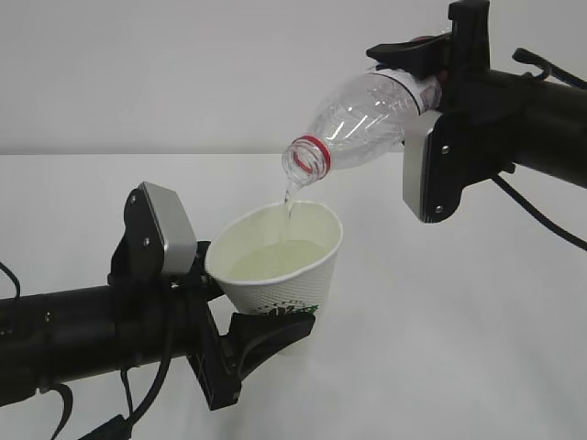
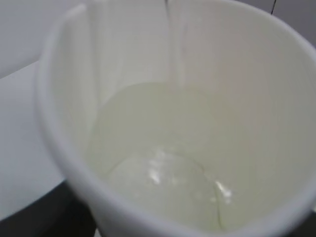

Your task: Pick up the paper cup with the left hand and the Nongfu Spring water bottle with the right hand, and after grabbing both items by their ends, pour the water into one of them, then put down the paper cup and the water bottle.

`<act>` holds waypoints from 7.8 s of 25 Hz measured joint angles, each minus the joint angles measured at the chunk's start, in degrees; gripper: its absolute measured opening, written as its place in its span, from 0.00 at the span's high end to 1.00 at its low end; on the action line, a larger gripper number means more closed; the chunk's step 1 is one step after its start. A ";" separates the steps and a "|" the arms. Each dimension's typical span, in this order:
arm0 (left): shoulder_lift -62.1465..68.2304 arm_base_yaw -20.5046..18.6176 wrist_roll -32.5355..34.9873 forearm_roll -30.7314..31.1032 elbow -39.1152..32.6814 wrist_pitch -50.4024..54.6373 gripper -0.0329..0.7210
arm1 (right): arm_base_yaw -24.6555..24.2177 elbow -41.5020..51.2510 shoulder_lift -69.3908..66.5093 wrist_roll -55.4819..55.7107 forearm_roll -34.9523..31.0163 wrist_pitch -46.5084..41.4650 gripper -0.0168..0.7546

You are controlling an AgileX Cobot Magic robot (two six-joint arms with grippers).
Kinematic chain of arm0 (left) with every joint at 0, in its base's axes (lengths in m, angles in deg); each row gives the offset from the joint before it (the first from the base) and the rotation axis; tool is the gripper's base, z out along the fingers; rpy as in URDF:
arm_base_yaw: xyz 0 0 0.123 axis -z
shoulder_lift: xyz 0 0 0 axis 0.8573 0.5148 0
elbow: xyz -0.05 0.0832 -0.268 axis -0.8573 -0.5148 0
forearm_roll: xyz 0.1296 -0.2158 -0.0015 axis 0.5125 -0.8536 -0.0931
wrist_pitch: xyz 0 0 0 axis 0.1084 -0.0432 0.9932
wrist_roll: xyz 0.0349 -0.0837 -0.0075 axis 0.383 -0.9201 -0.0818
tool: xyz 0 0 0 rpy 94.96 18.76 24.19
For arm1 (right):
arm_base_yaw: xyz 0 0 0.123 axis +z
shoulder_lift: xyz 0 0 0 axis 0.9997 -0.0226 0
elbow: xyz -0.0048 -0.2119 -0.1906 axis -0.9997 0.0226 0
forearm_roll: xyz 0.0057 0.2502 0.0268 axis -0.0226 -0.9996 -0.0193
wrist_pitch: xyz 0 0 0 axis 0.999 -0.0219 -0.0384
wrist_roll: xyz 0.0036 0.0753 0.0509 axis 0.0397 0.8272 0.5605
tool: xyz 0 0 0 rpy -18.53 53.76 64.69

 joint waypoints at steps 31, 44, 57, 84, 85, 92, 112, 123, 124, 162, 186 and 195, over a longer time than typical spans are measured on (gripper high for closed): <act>0.02 0.00 0.00 0.00 0.00 0.54 0.26 | 0.00 -0.09 0.00 10.75 0.00 1.17 0.40; 0.02 0.00 0.00 0.00 0.00 0.67 0.26 | 0.00 -0.09 0.00 17.89 -0.02 1.30 0.41; 0.02 0.00 0.00 0.00 0.00 0.79 0.26 | 0.00 -0.09 0.00 26.70 -0.02 1.30 0.40; 0.02 0.00 0.00 0.00 0.00 0.79 0.26 | 0.00 -0.09 0.00 43.11 -0.02 1.39 0.41; 0.02 0.00 0.00 0.00 0.00 0.79 0.26 | 0.00 -0.09 0.00 43.84 -0.02 1.39 0.41; 0.02 0.00 0.00 0.00 0.00 0.79 0.26 | 0.00 -0.09 0.00 49.03 -0.12 1.39 0.42; 0.02 0.00 0.00 0.00 0.00 0.79 0.26 | 0.00 -0.09 0.00 63.31 -0.12 1.39 0.42; 0.02 0.00 0.00 0.00 0.00 0.79 0.26 | 0.00 -0.09 0.00 67.81 -0.22 1.39 0.42; 0.02 0.00 0.00 0.00 0.00 0.79 0.26 | 0.00 -0.09 0.00 68.40 -0.22 1.39 0.42; 0.02 0.00 -0.80 0.46 0.00 0.89 0.26 | 0.00 -0.09 0.00 83.40 -0.22 1.39 0.42; 0.02 0.00 -0.80 0.46 0.00 0.89 0.26 | 0.00 -0.09 0.00 85.19 -1.24 1.39 0.49; 0.02 0.00 -0.80 0.46 0.00 0.89 0.26 | 0.00 -0.09 0.00 84.33 -4.96 -1.26 0.49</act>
